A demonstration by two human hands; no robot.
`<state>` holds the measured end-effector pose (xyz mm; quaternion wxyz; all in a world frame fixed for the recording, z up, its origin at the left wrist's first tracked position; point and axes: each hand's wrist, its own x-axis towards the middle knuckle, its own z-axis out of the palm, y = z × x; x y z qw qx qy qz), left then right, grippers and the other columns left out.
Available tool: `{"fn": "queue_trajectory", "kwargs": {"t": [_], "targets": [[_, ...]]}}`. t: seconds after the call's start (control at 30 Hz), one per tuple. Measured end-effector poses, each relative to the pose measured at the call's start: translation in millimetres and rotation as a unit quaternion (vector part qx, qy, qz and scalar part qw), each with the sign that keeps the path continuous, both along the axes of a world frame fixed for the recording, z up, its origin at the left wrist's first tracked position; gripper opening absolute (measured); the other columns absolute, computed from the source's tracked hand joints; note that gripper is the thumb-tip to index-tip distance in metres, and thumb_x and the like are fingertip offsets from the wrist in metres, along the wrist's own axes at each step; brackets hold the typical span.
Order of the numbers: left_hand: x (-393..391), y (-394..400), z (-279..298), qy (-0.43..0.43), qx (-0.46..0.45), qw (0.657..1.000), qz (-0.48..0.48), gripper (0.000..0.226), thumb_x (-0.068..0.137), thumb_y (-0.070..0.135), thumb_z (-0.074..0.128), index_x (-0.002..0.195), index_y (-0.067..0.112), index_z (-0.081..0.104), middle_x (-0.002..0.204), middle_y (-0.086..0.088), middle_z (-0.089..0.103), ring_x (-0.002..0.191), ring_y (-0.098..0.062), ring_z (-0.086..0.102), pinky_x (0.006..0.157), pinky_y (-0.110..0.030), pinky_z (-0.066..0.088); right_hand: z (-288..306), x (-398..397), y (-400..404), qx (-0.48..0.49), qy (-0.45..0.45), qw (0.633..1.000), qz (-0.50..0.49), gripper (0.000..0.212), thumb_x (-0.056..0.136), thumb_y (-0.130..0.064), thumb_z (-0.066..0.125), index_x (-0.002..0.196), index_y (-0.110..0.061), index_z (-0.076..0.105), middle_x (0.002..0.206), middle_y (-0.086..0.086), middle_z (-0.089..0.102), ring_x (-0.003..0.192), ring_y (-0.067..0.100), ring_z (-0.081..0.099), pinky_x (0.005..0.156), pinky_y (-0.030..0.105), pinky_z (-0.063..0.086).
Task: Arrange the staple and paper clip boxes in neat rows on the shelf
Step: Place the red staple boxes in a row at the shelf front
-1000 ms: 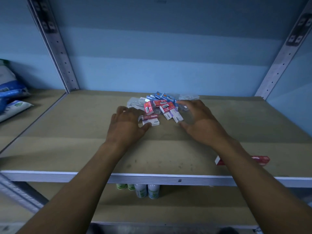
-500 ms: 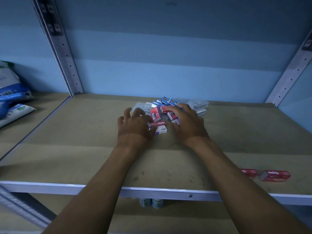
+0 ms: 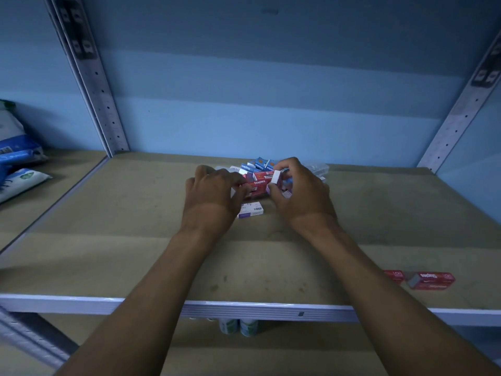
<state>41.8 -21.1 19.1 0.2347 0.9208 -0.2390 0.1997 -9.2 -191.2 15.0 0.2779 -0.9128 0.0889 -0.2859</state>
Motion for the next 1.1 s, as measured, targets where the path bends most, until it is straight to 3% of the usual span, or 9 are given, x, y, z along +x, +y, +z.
{"fn": "queue_trajectory", "kwargs": {"t": [0.1,0.2,0.3,0.4,0.53,0.7,0.9,1.1], "targets": [[-5,6,2,0.009,-0.051,0.998,-0.047,0.03,0.09,0.052,0.053,0.102,0.033,0.073,0.099,0.01,0.071,0.097,-0.023,0.053,0.083,-0.038,0.046,10,-18,-4,0.029,0.034,0.999,0.027,0.025,0.085,-0.035,0.067,0.106,-0.034,0.053,0.096,-0.017,0.068,0.083,0.009,0.066,0.079,0.033,0.054],[-13,16,3,0.039,-0.068,0.993,-0.084,0.034,0.083,0.058,0.054,0.093,0.033,0.075,0.094,0.011,0.073,0.088,-0.017,0.061,0.079,-0.036,0.051,15,-38,-11,0.075,0.049,0.993,0.071,0.023,0.086,-0.026,0.072,0.104,-0.033,0.059,0.097,-0.016,0.067,0.076,0.001,0.064,0.07,0.018,0.052],[-24,26,5,0.07,-0.051,0.988,-0.129,0.02,0.086,0.047,0.065,0.089,0.031,0.075,0.09,0.013,0.072,0.08,-0.008,0.06,0.077,-0.029,0.051,19,-59,-17,0.079,0.057,0.99,0.104,0.023,0.084,-0.015,0.073,0.101,-0.028,0.064,0.097,-0.013,0.068,0.073,-0.003,0.064,0.067,0.012,0.049],[-36,34,4,0.105,-0.038,0.979,-0.171,0.012,0.087,0.04,0.067,0.089,0.031,0.076,0.086,0.017,0.07,0.078,-0.002,0.061,0.076,-0.026,0.05,22,-76,-24,0.082,0.088,0.985,0.122,0.034,0.077,-0.002,0.069,0.097,-0.029,0.066,0.098,-0.01,0.069,0.076,0.001,0.067,0.074,0.021,0.055],[-50,38,2,0.123,-0.056,0.971,-0.195,0.011,0.086,0.038,0.07,0.09,0.031,0.077,0.084,0.019,0.071,0.081,0.0,0.063,0.072,-0.014,0.044,18,-96,-33,0.103,0.118,0.977,0.143,0.04,0.073,0.005,0.067,0.092,-0.029,0.067,0.093,-0.001,0.07,0.083,0.02,0.071,0.078,0.04,0.058],[-62,43,5,0.137,-0.064,0.965,-0.215,0.009,0.087,0.035,0.071,0.089,0.031,0.078,0.084,0.019,0.072,0.084,0.001,0.064,0.072,-0.01,0.042,19,-114,-37,0.07,0.125,0.977,0.157,0.036,0.072,0.008,0.071,0.088,-0.025,0.072,0.083,-0.011,0.07,0.078,0.01,0.067,0.07,0.019,0.053],[-66,45,1,0.17,-0.027,0.96,-0.223,0.009,0.087,0.035,0.07,0.09,0.033,0.078,0.087,0.021,0.073,0.087,0.001,0.064,0.078,-0.014,0.046,14,-121,-41,0.042,0.145,0.979,0.14,0.032,0.071,0.003,0.074,0.083,-0.027,0.069,0.081,-0.007,0.073,0.076,0.008,0.07,0.076,0.036,0.059],[-63,45,-5,0.156,0.013,0.958,-0.239,0.012,0.088,0.037,0.068,0.095,0.034,0.077,0.092,0.021,0.074,0.087,0.003,0.064,0.081,-0.022,0.05,14,-124,-44,0.029,0.168,0.976,0.138,0.035,0.073,-0.001,0.076,0.089,-0.03,0.064,0.083,-0.008,0.073,0.077,0.007,0.07,0.076,0.035,0.058]]}}
